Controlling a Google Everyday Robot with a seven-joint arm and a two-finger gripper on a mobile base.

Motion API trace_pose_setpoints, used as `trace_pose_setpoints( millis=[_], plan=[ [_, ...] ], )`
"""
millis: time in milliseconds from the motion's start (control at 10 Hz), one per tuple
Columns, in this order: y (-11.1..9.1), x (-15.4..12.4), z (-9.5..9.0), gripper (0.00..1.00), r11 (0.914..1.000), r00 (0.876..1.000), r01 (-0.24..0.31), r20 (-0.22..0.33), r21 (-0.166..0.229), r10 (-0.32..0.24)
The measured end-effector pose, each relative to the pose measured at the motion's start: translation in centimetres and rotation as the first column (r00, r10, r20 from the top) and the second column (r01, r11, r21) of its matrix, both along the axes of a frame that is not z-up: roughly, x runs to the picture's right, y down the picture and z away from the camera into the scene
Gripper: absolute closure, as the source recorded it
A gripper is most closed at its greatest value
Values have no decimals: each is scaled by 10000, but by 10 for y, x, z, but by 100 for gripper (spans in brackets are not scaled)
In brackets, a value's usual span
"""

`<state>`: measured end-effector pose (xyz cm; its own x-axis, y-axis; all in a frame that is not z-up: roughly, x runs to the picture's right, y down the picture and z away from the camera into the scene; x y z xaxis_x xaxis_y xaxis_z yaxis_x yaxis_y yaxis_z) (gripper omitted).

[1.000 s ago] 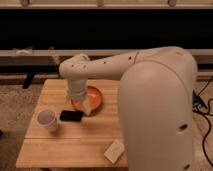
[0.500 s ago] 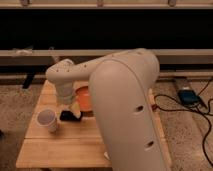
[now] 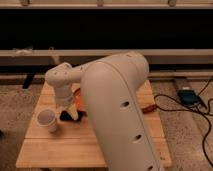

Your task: Place the eraser in the ceramic cup

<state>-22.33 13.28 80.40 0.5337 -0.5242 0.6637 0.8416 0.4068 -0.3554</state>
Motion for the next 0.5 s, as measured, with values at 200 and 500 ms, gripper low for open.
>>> trace_pose_setpoints(
  millis=[200,500],
  plan=[
    [2,-13,9,20,9999,9999,78,-100,-64,-78],
    [6,-20,31,20,9999,9992,80,-382,-145,-86]
  ],
)
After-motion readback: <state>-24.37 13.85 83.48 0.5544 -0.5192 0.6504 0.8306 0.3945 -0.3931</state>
